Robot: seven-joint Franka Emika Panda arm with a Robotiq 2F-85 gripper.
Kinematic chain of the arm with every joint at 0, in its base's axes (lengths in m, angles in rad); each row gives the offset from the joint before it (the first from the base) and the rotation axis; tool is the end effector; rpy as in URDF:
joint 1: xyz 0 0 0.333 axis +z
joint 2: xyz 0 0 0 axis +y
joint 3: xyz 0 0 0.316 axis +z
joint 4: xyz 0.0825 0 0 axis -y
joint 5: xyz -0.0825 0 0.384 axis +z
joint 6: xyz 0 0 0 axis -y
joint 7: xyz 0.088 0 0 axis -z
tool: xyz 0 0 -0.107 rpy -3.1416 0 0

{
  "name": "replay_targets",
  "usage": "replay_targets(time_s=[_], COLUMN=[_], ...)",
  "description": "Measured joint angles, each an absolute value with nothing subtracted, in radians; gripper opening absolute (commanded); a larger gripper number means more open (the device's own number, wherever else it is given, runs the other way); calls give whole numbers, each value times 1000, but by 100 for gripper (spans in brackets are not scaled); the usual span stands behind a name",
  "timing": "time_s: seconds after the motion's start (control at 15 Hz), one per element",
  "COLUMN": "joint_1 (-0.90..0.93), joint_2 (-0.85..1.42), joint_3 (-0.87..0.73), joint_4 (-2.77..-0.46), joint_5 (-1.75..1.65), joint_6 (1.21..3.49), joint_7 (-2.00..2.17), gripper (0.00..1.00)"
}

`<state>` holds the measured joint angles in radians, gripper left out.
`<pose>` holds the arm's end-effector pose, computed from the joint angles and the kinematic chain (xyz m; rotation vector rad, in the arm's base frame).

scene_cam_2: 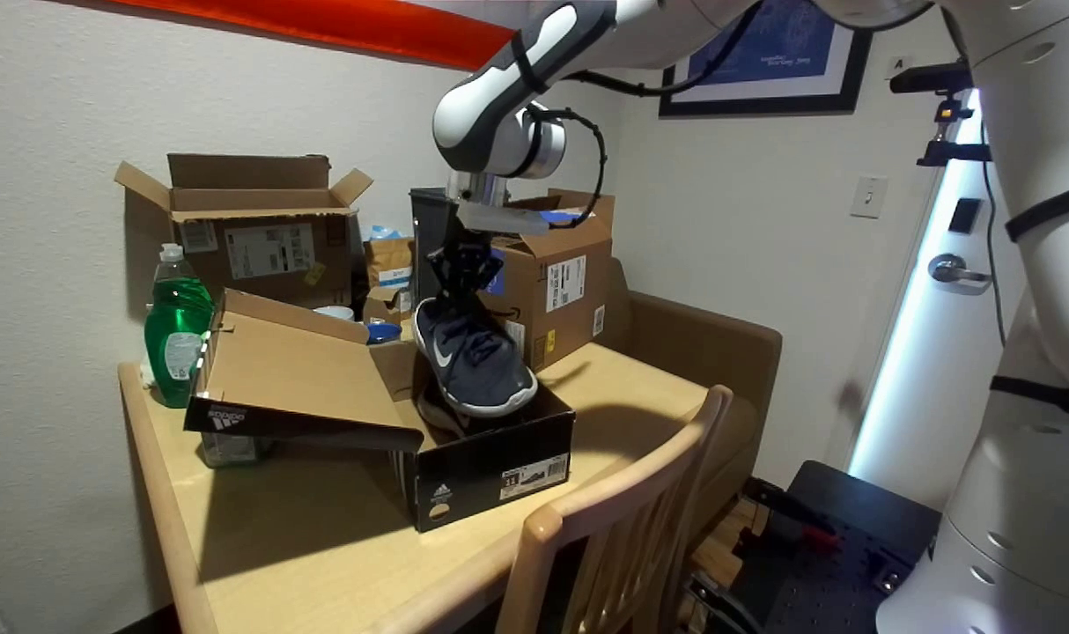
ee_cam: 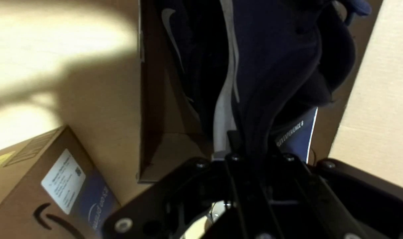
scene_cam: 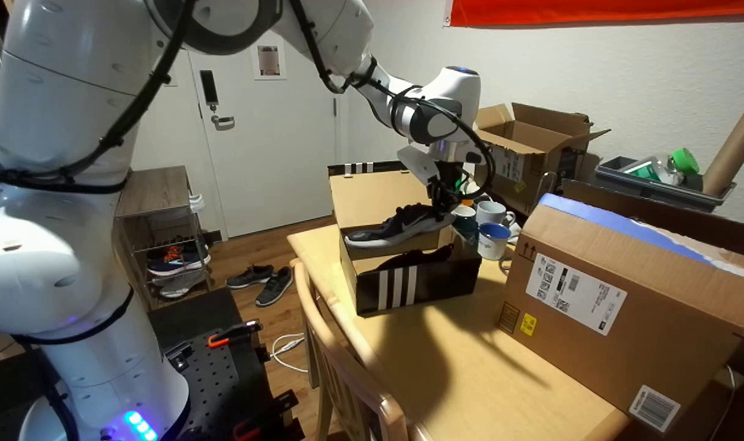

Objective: Open the shoe box and put the right shoe on the table

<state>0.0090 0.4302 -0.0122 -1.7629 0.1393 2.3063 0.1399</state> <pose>0.6665 0.0014 0.3328 -3.0066 0.3464 -0.1605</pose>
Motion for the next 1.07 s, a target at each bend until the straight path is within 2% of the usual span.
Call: replay_targets(time_s=[1.07], joint_1=[-136], joint_2=[91], joint_3=[-160], joint_4=[-2282], joint_5=[227], joint_6=[2343], joint_7=[148], gripper=[4])
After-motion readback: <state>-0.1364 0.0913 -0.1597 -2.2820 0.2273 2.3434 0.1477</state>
